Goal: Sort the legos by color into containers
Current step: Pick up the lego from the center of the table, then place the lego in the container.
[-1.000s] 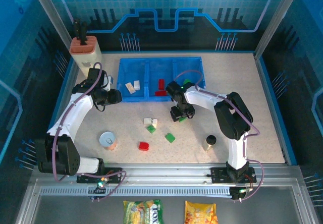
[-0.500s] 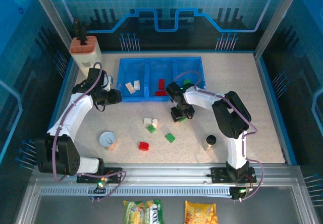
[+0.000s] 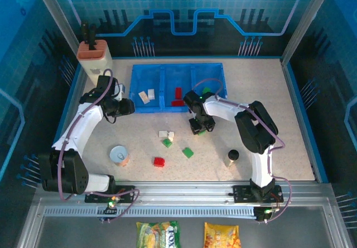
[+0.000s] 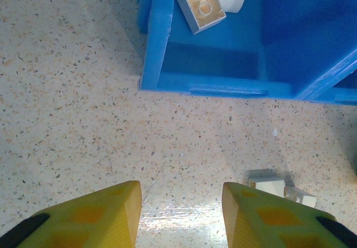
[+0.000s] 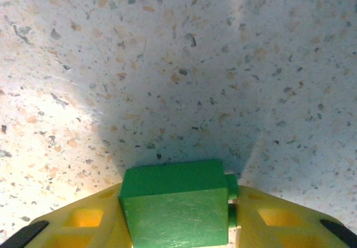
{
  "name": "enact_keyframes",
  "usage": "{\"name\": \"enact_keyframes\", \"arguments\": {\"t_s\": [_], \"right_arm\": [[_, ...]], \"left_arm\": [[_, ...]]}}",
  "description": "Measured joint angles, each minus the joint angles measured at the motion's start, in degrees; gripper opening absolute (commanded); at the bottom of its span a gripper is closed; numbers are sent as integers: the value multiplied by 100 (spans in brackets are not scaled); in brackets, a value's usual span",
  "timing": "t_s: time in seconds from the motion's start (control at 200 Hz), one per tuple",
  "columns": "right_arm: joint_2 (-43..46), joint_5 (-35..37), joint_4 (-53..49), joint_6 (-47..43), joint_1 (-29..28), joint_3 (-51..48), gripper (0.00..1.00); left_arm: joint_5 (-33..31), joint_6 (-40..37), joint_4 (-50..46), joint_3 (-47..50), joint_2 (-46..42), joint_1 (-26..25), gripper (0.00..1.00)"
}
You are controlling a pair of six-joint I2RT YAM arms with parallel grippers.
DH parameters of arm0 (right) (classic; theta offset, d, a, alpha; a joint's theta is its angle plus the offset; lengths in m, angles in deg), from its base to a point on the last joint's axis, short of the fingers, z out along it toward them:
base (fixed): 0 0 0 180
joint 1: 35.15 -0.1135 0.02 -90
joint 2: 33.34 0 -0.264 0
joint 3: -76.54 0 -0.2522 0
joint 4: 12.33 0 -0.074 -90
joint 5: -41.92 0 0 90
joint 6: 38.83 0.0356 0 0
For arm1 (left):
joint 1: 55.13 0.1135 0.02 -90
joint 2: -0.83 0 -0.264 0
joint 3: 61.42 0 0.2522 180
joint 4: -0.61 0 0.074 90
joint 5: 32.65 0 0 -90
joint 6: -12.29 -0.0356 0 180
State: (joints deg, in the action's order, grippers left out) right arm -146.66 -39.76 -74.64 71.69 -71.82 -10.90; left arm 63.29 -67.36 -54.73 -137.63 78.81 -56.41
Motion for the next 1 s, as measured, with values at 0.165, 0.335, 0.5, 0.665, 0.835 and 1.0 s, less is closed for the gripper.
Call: {"name": "enact_keyframes", "arguments": {"t_s": [0.165,0.335,0.5,0.665,0.835,1.0], "right_arm": [[308,-2,-131,2,4,7,42],[605,-7,-341,22,70,201,42],[697,-24,-562,39,321,533,42],[697,-24,-754,63,702,970,42],[605,-22,-890,101,1051,1615,42],[127,-4,-946,107,1276,2367,42]], "left_arm": [[15,0,0,0,0,0,43],[52,0,0,0,0,0,43],[61,0,4,0,-9,0,43],[72,0,15,0,-28,0,43],[125,0,22,0,-57,0,43],[149,0,35,0,-59,0,43]]}}
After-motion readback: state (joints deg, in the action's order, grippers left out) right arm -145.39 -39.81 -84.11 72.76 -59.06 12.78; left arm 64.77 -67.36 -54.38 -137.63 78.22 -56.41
